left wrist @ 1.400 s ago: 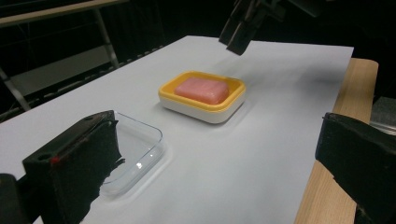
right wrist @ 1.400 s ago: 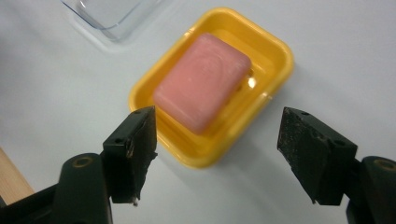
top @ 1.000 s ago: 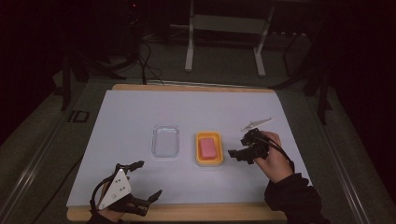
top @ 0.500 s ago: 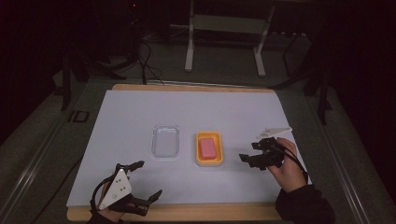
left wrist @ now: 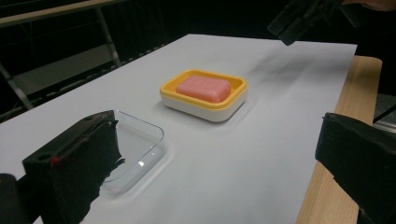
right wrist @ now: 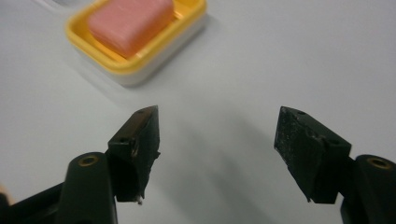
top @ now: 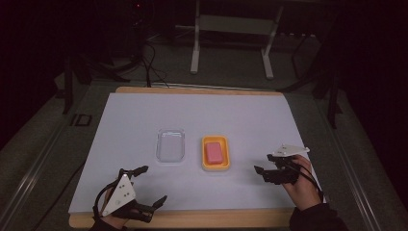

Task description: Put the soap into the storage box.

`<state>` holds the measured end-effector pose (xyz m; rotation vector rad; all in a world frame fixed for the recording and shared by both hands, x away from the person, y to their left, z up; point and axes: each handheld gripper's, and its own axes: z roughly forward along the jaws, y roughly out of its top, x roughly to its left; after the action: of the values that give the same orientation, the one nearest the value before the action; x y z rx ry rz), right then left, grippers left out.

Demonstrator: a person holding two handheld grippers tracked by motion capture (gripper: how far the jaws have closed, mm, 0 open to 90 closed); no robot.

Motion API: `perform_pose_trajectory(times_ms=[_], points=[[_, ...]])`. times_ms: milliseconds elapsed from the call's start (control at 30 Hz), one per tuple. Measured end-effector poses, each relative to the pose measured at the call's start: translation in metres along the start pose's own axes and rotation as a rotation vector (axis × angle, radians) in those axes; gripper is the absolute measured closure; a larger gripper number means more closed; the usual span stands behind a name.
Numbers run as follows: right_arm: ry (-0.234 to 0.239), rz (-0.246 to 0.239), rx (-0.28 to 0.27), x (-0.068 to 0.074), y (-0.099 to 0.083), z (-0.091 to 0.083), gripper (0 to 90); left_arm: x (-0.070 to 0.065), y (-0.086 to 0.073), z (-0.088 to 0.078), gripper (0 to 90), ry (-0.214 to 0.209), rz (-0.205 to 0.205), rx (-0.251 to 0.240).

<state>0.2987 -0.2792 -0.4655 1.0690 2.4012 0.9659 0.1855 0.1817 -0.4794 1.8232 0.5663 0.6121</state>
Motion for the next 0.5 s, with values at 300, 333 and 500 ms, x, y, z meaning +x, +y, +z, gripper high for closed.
perform_pose_trajectory(times_ms=[300, 333, 500], points=[[-0.026, 0.015, 0.009, -0.004, -0.025, -0.001, 31.0, 0.0, 0.0, 0.0, 0.4, -0.001, 0.0, 0.001], [-0.037, 0.018, 0.002, -0.003, -0.027, -0.002, 30.7, 0.0, 0.0, 0.0, 0.4, -0.001, 0.0, 0.001], [-0.091, 0.032, -0.035, -0.005, -0.031, -0.005, 30.8, 0.0, 0.0, -0.001, 0.4, -0.002, -0.001, 0.0]])
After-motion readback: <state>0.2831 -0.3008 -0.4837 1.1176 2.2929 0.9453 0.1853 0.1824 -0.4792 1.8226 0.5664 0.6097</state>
